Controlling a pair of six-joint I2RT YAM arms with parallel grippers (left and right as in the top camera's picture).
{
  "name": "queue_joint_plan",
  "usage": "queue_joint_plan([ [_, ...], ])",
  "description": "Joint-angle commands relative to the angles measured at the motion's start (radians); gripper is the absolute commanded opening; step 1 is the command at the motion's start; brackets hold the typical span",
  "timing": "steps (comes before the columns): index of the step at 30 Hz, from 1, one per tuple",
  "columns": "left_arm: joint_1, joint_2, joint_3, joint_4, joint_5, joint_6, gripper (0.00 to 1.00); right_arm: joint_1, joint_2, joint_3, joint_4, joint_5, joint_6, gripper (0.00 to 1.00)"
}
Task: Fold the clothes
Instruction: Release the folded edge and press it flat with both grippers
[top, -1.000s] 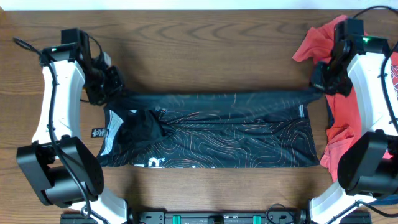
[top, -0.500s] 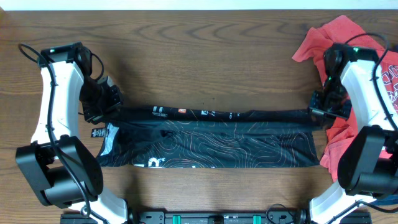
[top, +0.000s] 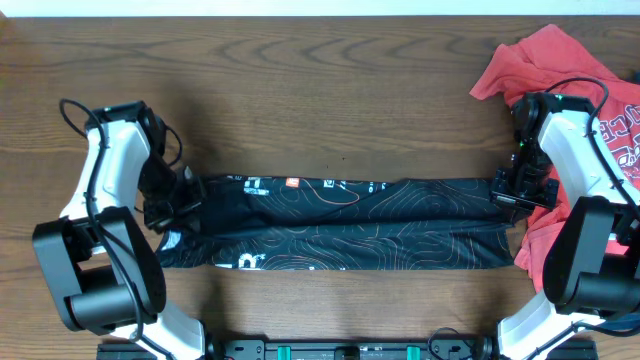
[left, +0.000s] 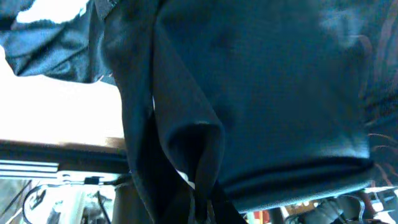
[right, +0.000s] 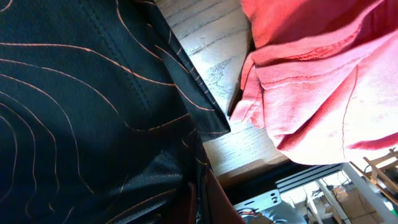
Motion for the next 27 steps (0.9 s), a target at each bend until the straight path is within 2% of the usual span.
queue_joint_plan([
  [1, 0.000, -0.011, -0.021, -0.005, -0.047, 0.013, 0.12, -0.003, -0.005, -0.003, -0.014, 0.055, -0.010, 0.23],
  [2, 0.000, -0.011, -0.021, -0.008, -0.050, 0.013, 0.30, -0.003, -0.005, -0.003, -0.023, 0.056, -0.010, 0.31],
  [3, 0.000, -0.011, -0.021, -0.008, -0.050, 0.012, 0.55, -0.003, -0.005, -0.003, -0.028, 0.061, -0.011, 0.33],
  [4, 0.000, -0.011, -0.021, -0.008, -0.050, 0.009, 0.74, -0.003, -0.005, -0.003, -0.029, 0.065, -0.010, 0.33],
  [5, 0.000, -0.011, -0.021, -0.006, -0.050, 0.009, 0.76, -0.004, -0.005, -0.003, -0.029, 0.065, -0.010, 0.33],
  [9, 0.000, -0.011, -0.007, 0.014, -0.049, 0.006, 0.76, -0.013, -0.005, -0.003, -0.027, 0.064, -0.011, 0.35],
  [14, 0.000, -0.011, 0.013, 0.069, 0.019, -0.016, 0.77, -0.030, -0.005, -0.011, 0.002, 0.060, -0.012, 0.42],
  [18, -0.008, -0.011, 0.013, 0.117, 0.042, -0.016, 0.77, -0.043, -0.005, -0.037, 0.033, -0.031, -0.105, 0.47],
  [21, -0.028, -0.011, 0.013, 0.137, 0.048, -0.014, 0.77, -0.050, -0.005, -0.085, 0.094, -0.104, -0.175, 0.56],
  [27, -0.077, -0.011, 0.009, 0.163, 0.048, -0.013, 0.77, -0.053, -0.005, -0.207, 0.220, -0.125, -0.194, 0.57],
])
